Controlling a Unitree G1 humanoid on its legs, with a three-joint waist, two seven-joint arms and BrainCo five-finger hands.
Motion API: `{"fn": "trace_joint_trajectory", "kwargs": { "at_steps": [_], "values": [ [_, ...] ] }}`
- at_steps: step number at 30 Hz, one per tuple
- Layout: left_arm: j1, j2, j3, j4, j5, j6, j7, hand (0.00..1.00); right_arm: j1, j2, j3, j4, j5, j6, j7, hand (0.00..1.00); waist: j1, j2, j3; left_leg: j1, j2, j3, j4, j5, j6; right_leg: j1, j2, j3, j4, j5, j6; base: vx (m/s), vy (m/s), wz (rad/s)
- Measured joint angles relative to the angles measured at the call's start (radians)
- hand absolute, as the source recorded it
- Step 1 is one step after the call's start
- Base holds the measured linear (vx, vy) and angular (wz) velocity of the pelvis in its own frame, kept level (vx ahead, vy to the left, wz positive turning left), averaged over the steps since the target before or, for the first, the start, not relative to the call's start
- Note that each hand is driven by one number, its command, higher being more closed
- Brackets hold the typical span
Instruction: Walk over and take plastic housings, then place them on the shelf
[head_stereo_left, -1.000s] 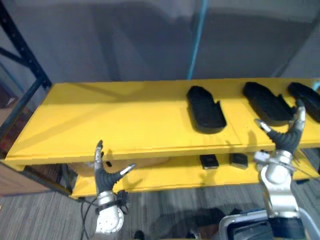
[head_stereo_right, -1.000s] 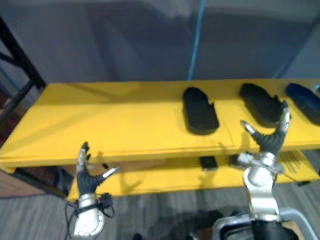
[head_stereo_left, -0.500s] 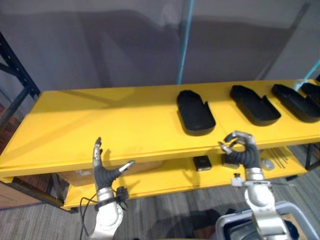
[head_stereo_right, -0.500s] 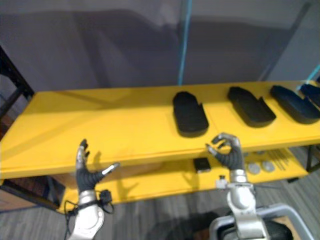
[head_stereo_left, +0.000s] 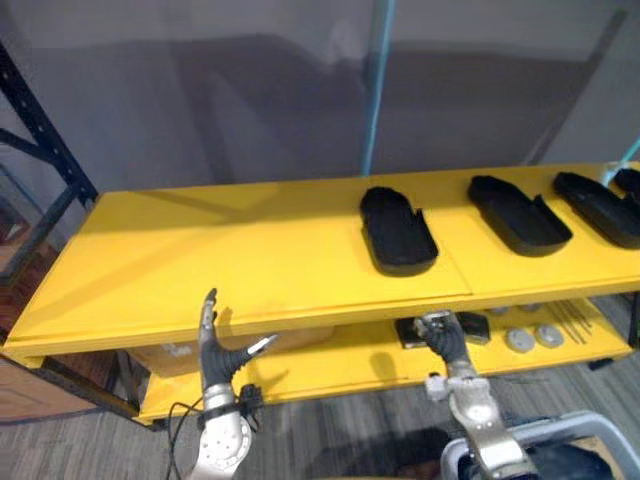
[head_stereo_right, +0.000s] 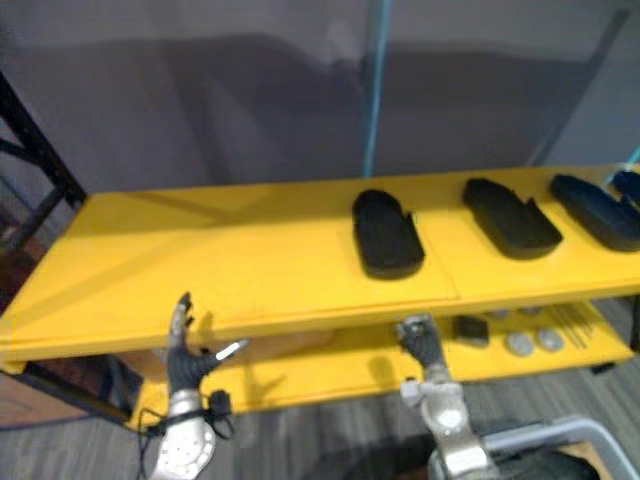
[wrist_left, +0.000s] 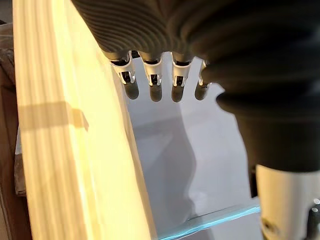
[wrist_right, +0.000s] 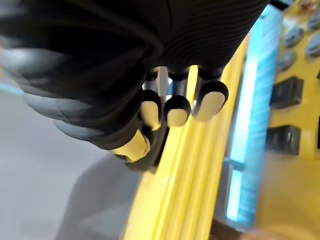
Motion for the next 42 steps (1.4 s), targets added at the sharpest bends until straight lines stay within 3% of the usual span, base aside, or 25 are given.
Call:
{"fn": "trace_joint_trajectory", "kwargs": {
  "at_steps": [6,13,17,21,26,31,42],
  "values": [
    [-0.001,-0.004,-0.001,0.0,0.0,0.0,-0.001,0.0,-0.027,0.022,0.0,0.018,0.005,-0.001,-0.016,1.0,0.0,0.0,0.0,0.001,0.0,0.0,0.0,0.004,0.0,-0.001,0.0,-0.002,0.001,0.0,-0.001,-0.01,-0.002,0.04],
    [-0.002,-0.008,-0.011,0.0,0.0,0.0,-0.019,0.0,-0.085,0.032,0.0,0.017,0.021,-0.08,-0.017,1.0,0.0,-0.001,0.001,0.0,0.001,-0.003,0.0,0.007,-0.001,-0.001,0.0,-0.007,0.0,0.0,-0.002,0.0,0.0,0.01],
    [-0.004,-0.009,-0.011,0.0,0.0,0.0,-0.019,0.0,-0.111,0.033,0.0,0.017,0.02,-0.09,-0.038,1.0,0.001,-0.003,0.002,-0.001,0.0,-0.013,0.0,0.013,-0.002,0.0,0.0,-0.017,0.0,0.001,-0.003,0.03,-0.012,0.07],
    [-0.005,-0.009,-0.012,0.0,0.0,0.0,-0.02,0.0,-0.155,0.039,-0.003,0.008,0.036,-0.08,-0.057,1.0,0.003,-0.018,0.013,-0.005,0.0,-0.018,0.0,0.014,-0.003,0.0,0.0,-0.021,0.0,0.001,-0.004,0.0,-0.012,0.03],
    [-0.008,-0.008,-0.018,0.0,0.0,0.0,-0.022,0.0,-0.18,0.041,-0.013,0.017,0.06,-0.079,-0.052,1.0,0.003,-0.016,0.015,-0.017,0.001,-0.022,0.0,0.014,-0.003,-0.001,0.0,-0.024,-0.004,0.001,-0.004,0.0,-0.002,0.01],
    [-0.045,-0.009,-0.053,0.0,0.0,0.0,-0.046,0.0,-0.266,0.04,-0.084,0.148,0.15,-0.047,-0.031,1.0,0.025,-0.015,0.017,-0.018,0.004,-0.027,0.0,0.014,-0.003,0.003,-0.001,-0.025,-0.008,0.003,-0.006,0.0,-0.002,0.01],
    [-0.047,-0.004,-0.053,0.004,-0.002,0.0,-0.06,0.0,-0.39,0.036,-0.121,0.308,0.209,-0.012,-0.012,1.0,0.029,-0.01,0.032,-0.015,0.004,-0.036,0.0,0.014,-0.003,0.015,-0.001,-0.031,-0.011,0.004,-0.008,0.0,0.0,0.01]
  ]
}}
